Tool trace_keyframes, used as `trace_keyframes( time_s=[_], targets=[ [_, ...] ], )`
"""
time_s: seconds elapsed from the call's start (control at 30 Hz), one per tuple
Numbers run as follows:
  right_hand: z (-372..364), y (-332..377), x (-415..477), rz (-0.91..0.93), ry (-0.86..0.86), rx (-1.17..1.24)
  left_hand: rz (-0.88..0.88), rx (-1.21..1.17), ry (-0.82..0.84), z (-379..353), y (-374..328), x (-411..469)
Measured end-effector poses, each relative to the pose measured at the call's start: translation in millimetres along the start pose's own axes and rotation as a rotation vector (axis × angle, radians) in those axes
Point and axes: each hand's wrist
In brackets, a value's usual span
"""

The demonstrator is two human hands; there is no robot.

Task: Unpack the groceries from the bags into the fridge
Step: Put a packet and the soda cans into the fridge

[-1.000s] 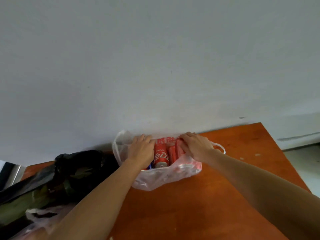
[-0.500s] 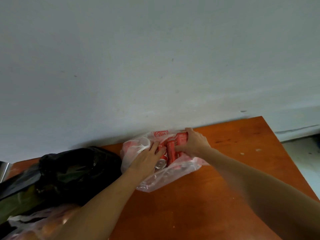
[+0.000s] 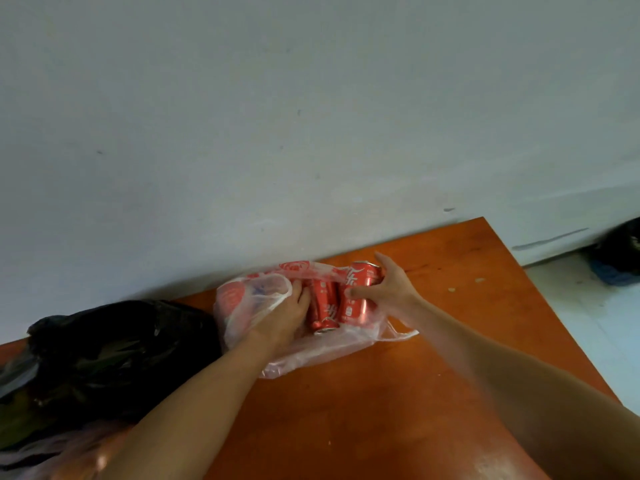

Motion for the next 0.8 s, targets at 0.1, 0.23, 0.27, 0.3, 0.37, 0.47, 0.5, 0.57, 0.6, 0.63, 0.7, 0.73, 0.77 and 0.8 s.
trace_keyframes(
  time_s=[0.1,0.23,0.27,0.3,0.37,0.47,0.5,0.57,0.6,0.63,0.7,0.73,0.77,0.8],
  targets=[
    [-3.2,4.8,-10.5,0.063,-0.001,-0.051,0.227,-0.549,-0.008,13.6,17.5,-8.2],
    [-9.3,25.3,-31.3,0.167,-0.076,-0.174,0.373,-0.826,0.084,34.5,37.7,-26.7],
    [-10.2,32.4,-37.8,0.185,-0.102,-0.189,0.395,-0.85,0.076,40.4,42.5,-32.2],
    [-11.1,40.6,-45.2,0.205,-0.13,-0.199,0.405,-0.871,0.057,46.6,47.7,-38.2],
    [-11.2,57.7,-63.2,0.256,-0.189,-0.21,0.411,-0.895,0.003,63.9,57.7,-53.7],
    [-8.1,81.6,-98.2,0.331,-0.279,-0.175,0.426,-0.886,-0.056,94.2,71.0,-81.3],
    [-6.2,89.0,-112.6,0.356,-0.31,-0.173,0.425,-0.885,-0.081,105.3,74.5,-91.0],
    [-1.0,101.1,-142.9,0.402,-0.367,-0.189,0.41,-0.886,-0.141,124.2,79.2,-107.6],
    [2.4,105.4,-159.0,0.419,-0.392,-0.199,0.4,-0.895,-0.174,134.3,80.4,-115.7],
    [6.2,108.1,-175.3,0.433,-0.423,-0.219,0.384,-0.904,-0.207,144.5,80.6,-123.3],
    [17.0,109.6,-209.6,0.449,-0.493,-0.284,0.345,-0.925,-0.269,166.2,78.4,-135.5],
    [21.4,108.0,-221.6,0.45,-0.51,-0.309,0.327,-0.937,-0.284,173.2,76.4,-138.6],
    [29.9,105.3,-240.1,0.443,-0.536,-0.332,0.295,-0.947,-0.312,185.9,70.7,-142.2],
    [38.2,101.7,-258.6,0.433,-0.558,-0.354,0.266,-0.953,-0.337,197.6,63.9,-145.2]
  ],
)
Point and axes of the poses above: each hand's wrist, its own x-axis towards the middle knuckle, its own z-axis out of the back of the hand, y = z × x, and after that the axes turned 12 degrees about z, right-handed
